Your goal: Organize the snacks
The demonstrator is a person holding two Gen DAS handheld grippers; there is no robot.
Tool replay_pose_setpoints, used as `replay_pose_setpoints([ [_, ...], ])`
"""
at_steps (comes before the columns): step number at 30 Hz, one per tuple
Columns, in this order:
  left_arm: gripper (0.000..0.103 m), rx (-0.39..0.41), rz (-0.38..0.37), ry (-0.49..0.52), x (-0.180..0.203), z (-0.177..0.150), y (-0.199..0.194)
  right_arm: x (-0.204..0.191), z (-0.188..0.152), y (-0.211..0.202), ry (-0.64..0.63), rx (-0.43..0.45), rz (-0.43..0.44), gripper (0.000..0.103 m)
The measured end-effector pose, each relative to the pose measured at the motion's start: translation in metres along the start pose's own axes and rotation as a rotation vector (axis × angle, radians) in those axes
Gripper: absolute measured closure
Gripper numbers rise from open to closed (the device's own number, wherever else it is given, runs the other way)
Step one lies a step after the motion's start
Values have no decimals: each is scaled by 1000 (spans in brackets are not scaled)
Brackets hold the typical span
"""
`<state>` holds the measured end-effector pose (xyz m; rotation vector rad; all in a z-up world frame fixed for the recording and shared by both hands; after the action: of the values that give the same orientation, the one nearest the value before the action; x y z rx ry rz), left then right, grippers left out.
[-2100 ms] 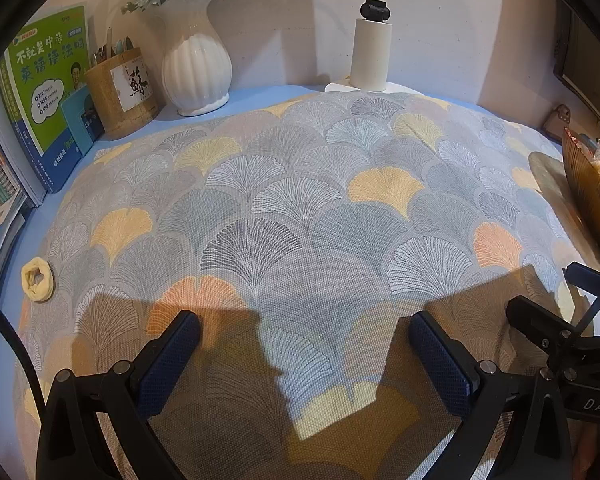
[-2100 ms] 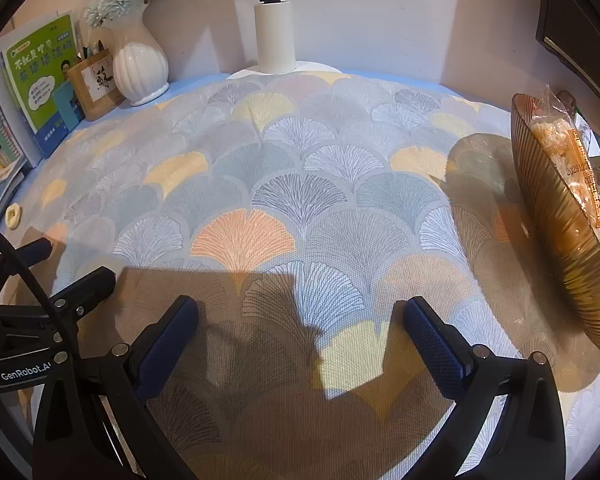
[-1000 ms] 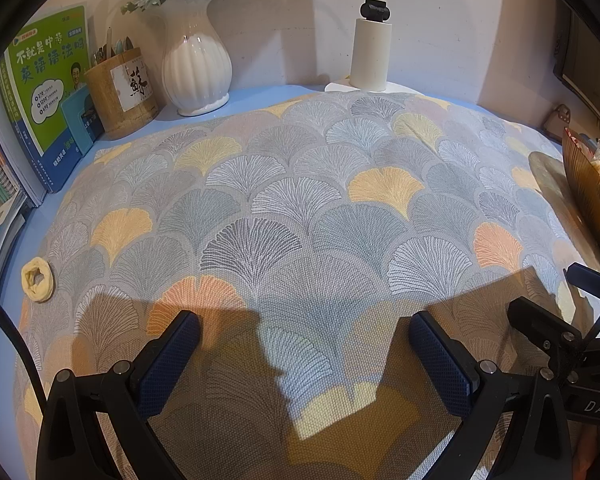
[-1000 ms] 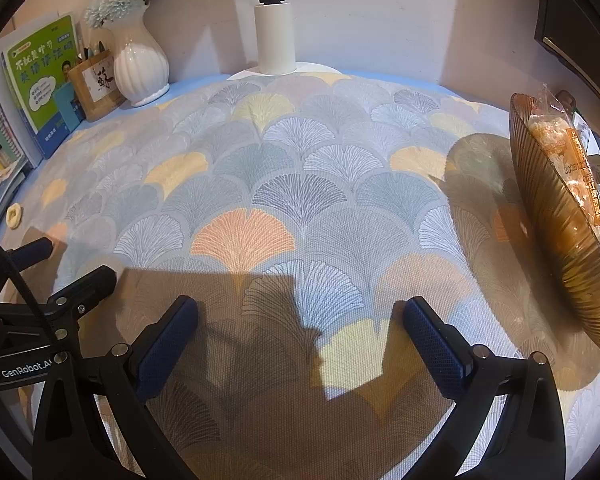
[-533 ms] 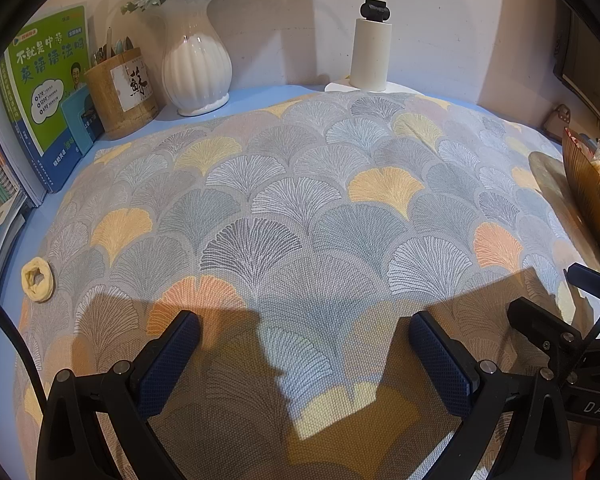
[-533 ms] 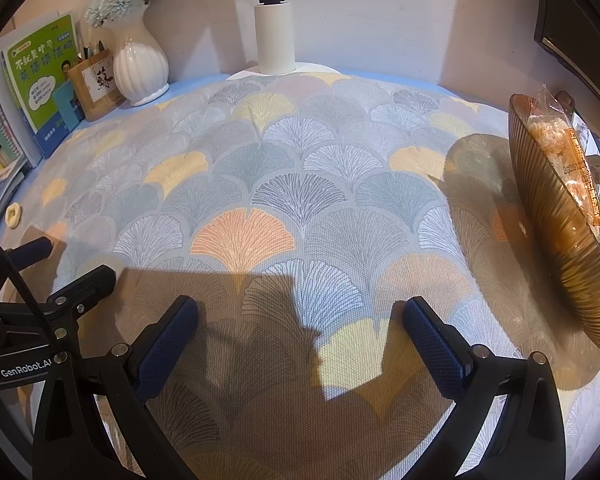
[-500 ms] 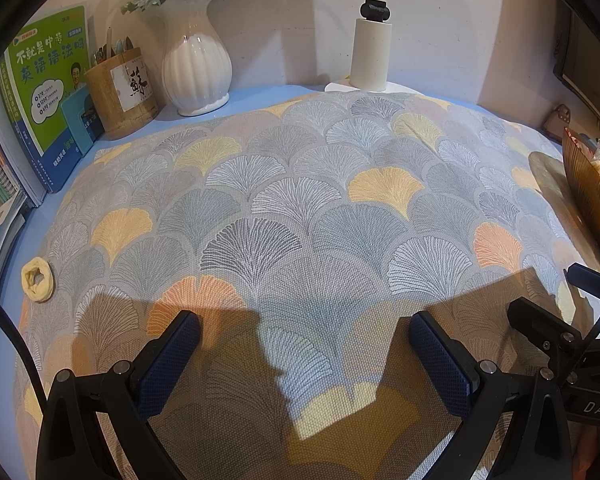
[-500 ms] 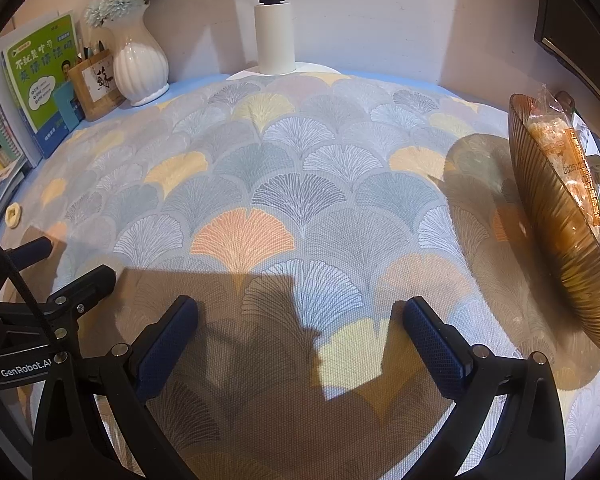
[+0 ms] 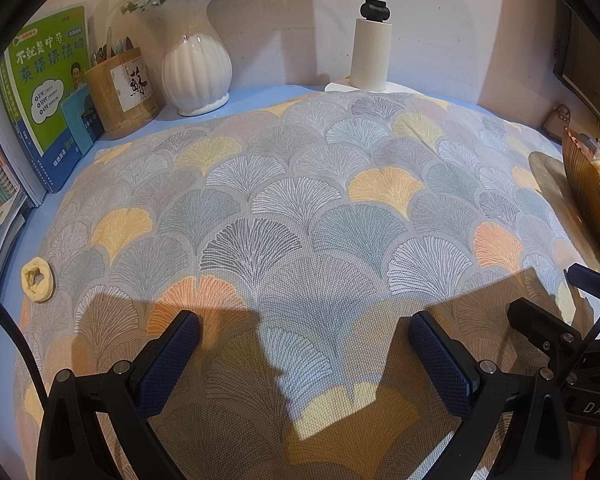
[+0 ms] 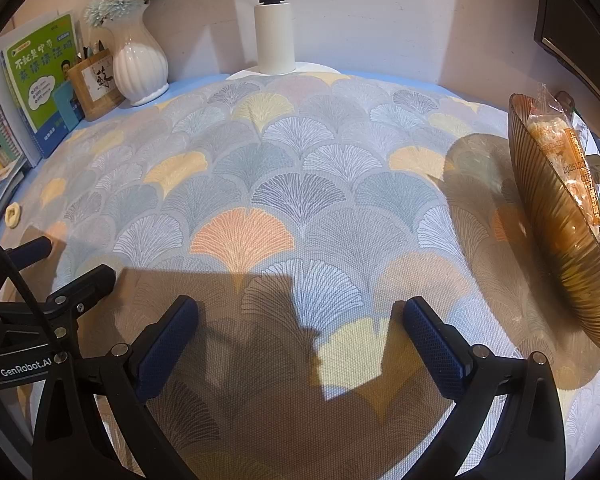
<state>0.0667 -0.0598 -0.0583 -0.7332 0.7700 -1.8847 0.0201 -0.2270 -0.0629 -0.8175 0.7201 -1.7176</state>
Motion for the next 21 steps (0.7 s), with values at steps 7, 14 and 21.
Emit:
replay_pose_setpoints([
  [7,0,0,0,0,0,0,0,0,1,1,-5,-1,-3,0],
  [14,0,0,0,0,0,0,0,0,1,1,-6,-1,-2,0],
  [21,0,-1,0,0,0,0,0,0,0,1,-6,-1,-2,0],
])
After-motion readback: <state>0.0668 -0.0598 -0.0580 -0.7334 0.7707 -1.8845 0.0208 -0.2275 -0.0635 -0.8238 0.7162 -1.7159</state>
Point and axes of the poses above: each gripper's, at about its wrist camera, not at the fingertips, and y roughly the way its jaws point, x to its right, z to its top, the point moved 8 cm from there along y, roughly the way its jaws point, and after that the axes turned 15 degrees about -z, right-handed, at the moved point
